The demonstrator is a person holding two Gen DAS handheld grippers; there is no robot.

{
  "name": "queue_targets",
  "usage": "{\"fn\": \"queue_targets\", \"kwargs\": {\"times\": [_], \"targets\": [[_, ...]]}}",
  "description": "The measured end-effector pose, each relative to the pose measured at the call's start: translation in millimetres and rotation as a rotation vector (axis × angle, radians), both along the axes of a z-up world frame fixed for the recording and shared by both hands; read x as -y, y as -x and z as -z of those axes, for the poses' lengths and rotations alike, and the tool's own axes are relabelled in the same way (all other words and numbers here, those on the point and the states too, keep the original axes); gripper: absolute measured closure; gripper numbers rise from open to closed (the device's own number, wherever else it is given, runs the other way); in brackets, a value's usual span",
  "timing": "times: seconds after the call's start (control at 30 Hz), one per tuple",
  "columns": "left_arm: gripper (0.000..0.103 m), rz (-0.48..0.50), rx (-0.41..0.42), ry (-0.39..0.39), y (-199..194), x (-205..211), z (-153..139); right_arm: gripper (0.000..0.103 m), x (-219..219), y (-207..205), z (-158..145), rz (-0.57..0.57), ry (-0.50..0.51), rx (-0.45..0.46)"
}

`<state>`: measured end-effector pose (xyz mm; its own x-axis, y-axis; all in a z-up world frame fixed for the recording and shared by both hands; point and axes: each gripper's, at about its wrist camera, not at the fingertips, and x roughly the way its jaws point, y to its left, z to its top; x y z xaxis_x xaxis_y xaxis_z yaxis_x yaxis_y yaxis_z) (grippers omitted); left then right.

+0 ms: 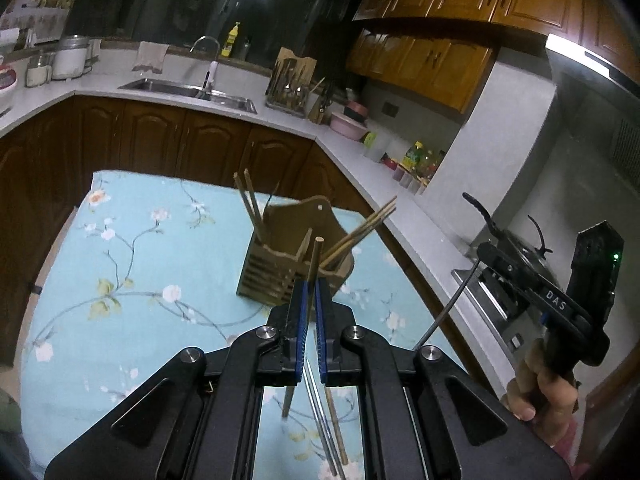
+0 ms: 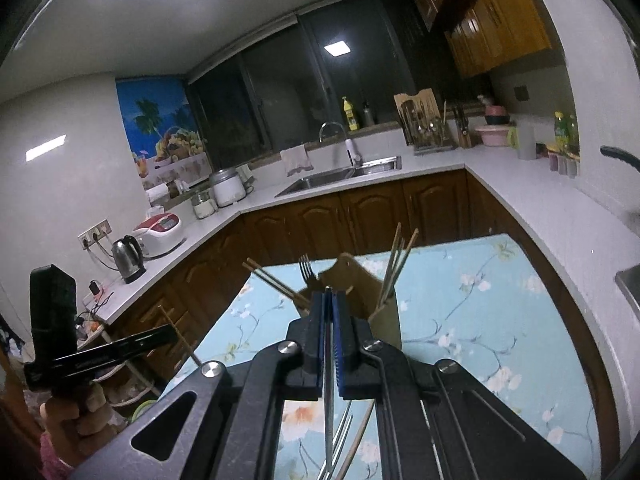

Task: Organize utensils
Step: 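Lift both chopsticks and lower them into the wooden holder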

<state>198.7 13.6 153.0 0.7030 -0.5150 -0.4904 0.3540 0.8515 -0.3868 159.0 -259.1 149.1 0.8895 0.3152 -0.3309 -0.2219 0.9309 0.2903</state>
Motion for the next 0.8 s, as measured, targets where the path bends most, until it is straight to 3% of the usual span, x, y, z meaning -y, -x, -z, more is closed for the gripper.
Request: {"fn": "queue_targets", "kwargs": {"times": [0.33,0.5,0.67,0.73,0.77,0.8], "targets": [[0.103,0.004,0.101,-0.012,-33,9,-46,0.099,2,-41,-28,0.012,0.003,0.036],[0.103,-0.013,0.119,-0.03,-42,7,-51,0.099,-2,-44,-34,0.013,0.013,0.056],[0.102,-0.071,0.007,-0.054,-61,-6,-9,0.099,1,-40,-28,0.004,0.0,0.046],[0.087,-0.119,-0.078,-0.074,-77,-13,22,0.099,3,-38,-23,0.001,-0.013,0.036],[0.073,-0.138,-0.124,-0.074,-87,-17,39,0.099,4,-37,-23,0.0,-0.017,0.034],[0.071,-0.147,-0.156,-0.071,-94,-20,51,0.099,5,-35,-22,-0.001,-0.02,0.033]]}}
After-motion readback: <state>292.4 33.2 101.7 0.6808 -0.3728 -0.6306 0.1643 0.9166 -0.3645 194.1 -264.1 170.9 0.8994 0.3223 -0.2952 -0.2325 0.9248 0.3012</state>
